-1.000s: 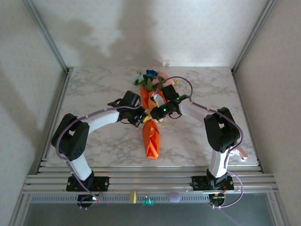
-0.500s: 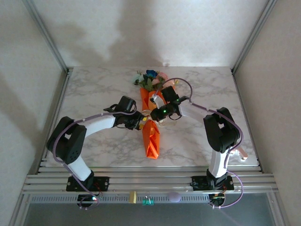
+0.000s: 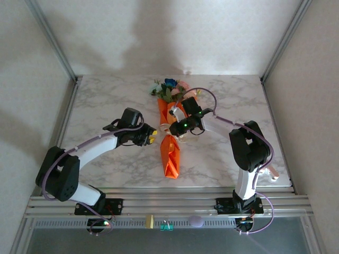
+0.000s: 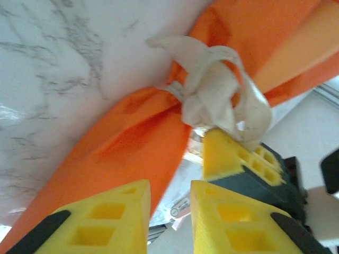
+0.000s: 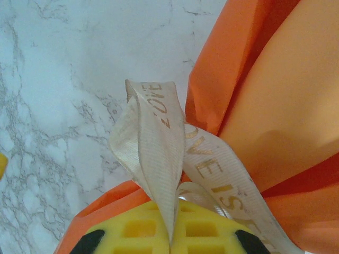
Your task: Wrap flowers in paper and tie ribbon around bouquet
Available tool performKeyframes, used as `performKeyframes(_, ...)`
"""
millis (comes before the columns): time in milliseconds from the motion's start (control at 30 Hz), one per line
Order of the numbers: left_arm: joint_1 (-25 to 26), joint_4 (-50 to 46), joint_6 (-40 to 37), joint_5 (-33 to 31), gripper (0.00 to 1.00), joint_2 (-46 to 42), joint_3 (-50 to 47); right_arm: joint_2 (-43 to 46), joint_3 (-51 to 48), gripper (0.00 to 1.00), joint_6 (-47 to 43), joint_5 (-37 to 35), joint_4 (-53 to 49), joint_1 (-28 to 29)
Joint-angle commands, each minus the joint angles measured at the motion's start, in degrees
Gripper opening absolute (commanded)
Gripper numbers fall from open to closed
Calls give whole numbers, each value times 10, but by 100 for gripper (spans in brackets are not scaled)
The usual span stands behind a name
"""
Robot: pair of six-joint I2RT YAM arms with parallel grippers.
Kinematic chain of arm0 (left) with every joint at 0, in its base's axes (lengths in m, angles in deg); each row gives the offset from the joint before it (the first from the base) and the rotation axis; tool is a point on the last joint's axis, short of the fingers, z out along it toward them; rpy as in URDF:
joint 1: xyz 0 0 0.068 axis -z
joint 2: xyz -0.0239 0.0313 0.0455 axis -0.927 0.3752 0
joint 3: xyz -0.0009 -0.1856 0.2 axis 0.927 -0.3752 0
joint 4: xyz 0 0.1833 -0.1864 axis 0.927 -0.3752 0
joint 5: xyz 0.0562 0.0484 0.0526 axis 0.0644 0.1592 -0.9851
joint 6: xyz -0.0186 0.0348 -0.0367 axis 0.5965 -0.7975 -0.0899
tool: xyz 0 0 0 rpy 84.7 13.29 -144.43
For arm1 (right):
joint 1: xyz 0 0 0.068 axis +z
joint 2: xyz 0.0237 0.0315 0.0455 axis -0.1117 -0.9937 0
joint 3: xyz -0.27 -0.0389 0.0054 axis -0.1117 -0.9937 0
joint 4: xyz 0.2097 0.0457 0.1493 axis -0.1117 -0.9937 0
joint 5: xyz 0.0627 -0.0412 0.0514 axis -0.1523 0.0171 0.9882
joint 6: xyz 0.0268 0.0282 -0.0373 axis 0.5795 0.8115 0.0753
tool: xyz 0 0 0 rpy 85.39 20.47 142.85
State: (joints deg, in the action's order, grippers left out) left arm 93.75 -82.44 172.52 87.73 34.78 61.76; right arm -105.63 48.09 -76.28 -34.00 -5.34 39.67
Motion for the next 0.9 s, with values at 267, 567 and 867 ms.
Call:
performKeyframes(267, 28, 78, -41, 47, 28, 103, 45, 1, 17, 0, 8, 9, -15, -5)
performKeyframes(567, 33, 74, -55, 17, 34, 137, 68, -2, 21, 0, 11, 19, -16, -7)
performKeyframes(867, 33, 85, -56, 8, 34, 173, 94, -2, 18, 0, 14, 24, -13, -7)
